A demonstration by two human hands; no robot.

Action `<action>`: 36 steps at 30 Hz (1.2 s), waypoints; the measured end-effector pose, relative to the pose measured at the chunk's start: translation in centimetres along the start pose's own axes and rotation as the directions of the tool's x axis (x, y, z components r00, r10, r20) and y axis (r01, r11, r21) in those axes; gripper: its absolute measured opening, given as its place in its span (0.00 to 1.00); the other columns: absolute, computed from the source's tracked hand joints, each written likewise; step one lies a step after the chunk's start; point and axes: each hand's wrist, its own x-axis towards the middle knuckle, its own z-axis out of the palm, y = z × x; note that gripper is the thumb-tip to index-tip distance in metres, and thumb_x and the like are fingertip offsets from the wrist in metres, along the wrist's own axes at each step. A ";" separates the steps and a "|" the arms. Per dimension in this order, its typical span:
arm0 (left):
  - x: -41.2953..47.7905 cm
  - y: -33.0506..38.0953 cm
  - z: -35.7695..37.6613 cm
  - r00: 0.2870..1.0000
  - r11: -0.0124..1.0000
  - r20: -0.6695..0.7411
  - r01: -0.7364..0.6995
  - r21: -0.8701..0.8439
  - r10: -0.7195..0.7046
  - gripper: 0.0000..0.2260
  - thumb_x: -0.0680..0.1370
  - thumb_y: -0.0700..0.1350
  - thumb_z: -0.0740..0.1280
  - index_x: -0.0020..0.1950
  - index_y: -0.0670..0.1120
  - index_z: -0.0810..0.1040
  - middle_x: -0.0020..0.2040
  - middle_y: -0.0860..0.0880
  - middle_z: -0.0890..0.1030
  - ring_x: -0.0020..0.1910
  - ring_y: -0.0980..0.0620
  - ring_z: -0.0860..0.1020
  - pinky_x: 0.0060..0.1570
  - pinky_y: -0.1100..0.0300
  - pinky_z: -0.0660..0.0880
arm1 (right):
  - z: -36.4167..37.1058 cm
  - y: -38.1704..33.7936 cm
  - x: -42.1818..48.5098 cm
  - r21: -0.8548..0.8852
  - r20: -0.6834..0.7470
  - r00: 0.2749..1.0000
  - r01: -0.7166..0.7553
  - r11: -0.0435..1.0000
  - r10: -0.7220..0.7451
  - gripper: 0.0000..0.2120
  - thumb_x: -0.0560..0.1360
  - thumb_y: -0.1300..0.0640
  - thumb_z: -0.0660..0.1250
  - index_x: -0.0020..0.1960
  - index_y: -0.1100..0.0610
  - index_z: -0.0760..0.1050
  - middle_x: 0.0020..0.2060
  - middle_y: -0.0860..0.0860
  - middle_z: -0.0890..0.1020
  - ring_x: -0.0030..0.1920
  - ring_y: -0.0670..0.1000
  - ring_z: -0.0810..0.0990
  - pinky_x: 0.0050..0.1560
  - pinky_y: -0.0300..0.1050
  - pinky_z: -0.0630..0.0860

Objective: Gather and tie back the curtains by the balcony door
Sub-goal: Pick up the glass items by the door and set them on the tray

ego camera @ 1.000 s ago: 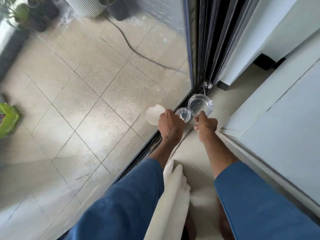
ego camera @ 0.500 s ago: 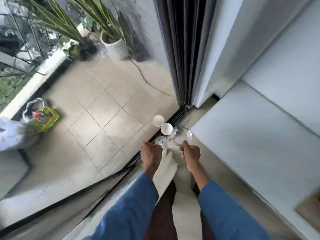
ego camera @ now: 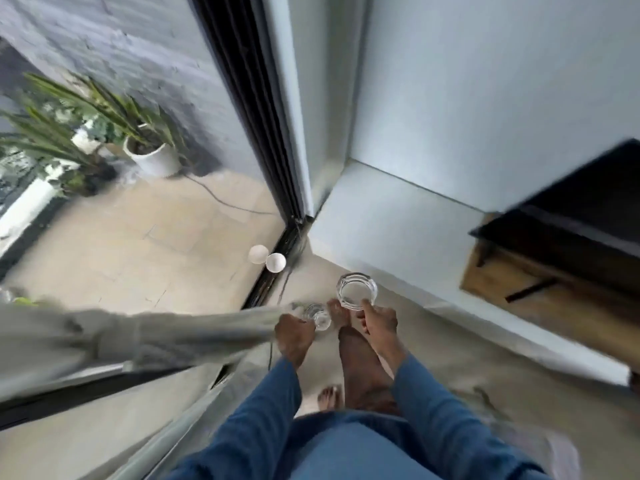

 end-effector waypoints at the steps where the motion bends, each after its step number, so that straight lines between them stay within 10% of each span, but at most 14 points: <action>1: -1.2 -0.9 0.5 0.998 0.998 0.031 -0.058 0.014 0.057 0.14 0.73 0.49 0.71 0.33 0.40 0.83 0.30 0.45 0.82 0.30 0.52 0.81 0.29 0.60 0.69 | -1.3 1.9 -1.1 0.017 -0.033 0.999 -0.013 1.000 0.013 0.16 0.75 0.52 0.71 0.37 0.65 0.84 0.30 0.57 0.83 0.22 0.48 0.73 0.24 0.39 0.71; 5: -7.0 -3.8 1.5 0.975 0.979 0.091 -0.205 0.012 0.203 0.19 0.71 0.42 0.72 0.23 0.44 0.69 0.20 0.53 0.65 0.19 0.56 0.63 0.19 0.65 0.60 | -5.9 9.4 -5.5 0.097 -0.144 0.982 -0.106 0.990 0.119 0.15 0.72 0.52 0.71 0.34 0.63 0.83 0.32 0.58 0.86 0.23 0.50 0.74 0.26 0.41 0.72; 36: -32.5 2.0 35.0 0.793 0.794 0.540 -0.509 0.333 0.282 0.07 0.62 0.43 0.63 0.28 0.39 0.75 0.26 0.47 0.77 0.27 0.48 0.78 0.22 0.57 0.71 | -36.4 38.0 -5.8 0.784 -0.217 0.776 -0.223 0.579 0.593 0.12 0.76 0.57 0.70 0.39 0.64 0.80 0.31 0.54 0.82 0.18 0.43 0.70 0.18 0.34 0.64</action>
